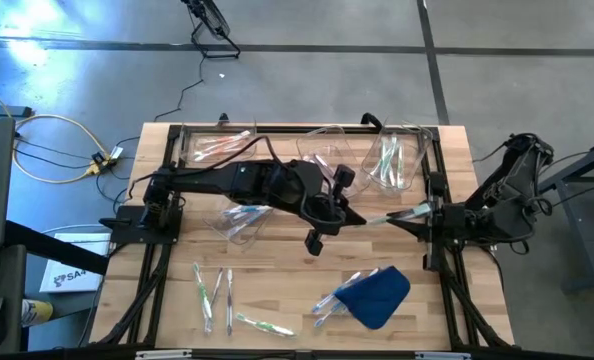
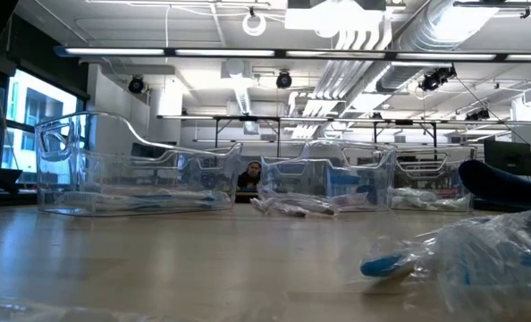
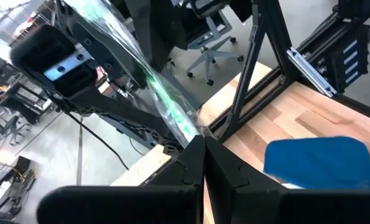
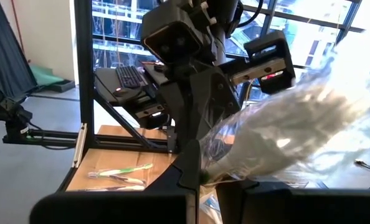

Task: Pick & Place Toothbrushes
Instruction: Put the green toothbrush into the top right transparent bin

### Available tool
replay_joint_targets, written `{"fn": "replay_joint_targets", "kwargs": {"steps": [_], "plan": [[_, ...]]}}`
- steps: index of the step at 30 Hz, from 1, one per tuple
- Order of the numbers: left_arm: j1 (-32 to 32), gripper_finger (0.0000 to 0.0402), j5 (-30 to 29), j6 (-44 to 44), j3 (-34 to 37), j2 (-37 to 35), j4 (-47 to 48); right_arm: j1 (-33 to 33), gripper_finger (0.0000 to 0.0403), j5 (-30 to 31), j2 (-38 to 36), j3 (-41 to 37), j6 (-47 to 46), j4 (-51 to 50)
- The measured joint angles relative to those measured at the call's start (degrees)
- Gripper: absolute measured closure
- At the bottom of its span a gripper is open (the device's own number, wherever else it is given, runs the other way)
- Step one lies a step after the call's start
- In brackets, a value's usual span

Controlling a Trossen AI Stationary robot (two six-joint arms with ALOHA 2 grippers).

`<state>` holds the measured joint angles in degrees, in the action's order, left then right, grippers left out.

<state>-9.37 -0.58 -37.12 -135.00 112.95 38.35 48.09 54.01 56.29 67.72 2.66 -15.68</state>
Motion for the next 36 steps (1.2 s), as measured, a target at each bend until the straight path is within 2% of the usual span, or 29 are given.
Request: {"fn": "replay_joint_targets", "kwargs": {"steps": [5, 10, 16, 20, 24, 29, 33, 36], "plan": [[-0.02, 0.0401, -3.61, 0.03, 0.62, -0.06, 0.3, 1.76, 0.0385, 2.04, -0.15, 0.0, -0.29, -0.52], [-0.02, 0.0401, -4.47, 1.49, 2.68, 0.08, 2.21, 3.37, 0.0385, 4.65, -0.15, 0.0, -2.73, -3.51], [0.01, 0.0401, -12.96, 4.36, 2.8, 0.04, 2.11, 4.5, 0.0385, 8.27, -1.18, 0.0, -7.01, -7.92], [0.04, 0.0401, -16.55, 4.37, 2.8, 0.04, 2.21, 4.92, 0.0385, 16.51, -1.55, 0.02, -10.3, -11.68], [0.0, 0.0401, -19.24, 2.39, 2.8, 0.04, 2.53, 4.38, 0.0385, 25.28, -2.14, 0.04, -19.68, -19.04], [-0.03, 0.0401, -19.28, 1.62, 2.8, 0.04, 5.72, -1.85, 0.0385, 28.56, -2.8, 0.04, -31.51, -28.54], [-0.45, 0.0401, -19.28, 1.33, 2.8, 0.04, 7.3, -8.17, 0.0385, 26.59, -3.44, 0.04, -38.99, -34.99], [-1.06, 0.0401, -19.25, 0.99, 2.8, -0.11, 7.28, -15.3, 0.0385, 23.68, -3.65, 0.07, -44.14, -40.23]]}}
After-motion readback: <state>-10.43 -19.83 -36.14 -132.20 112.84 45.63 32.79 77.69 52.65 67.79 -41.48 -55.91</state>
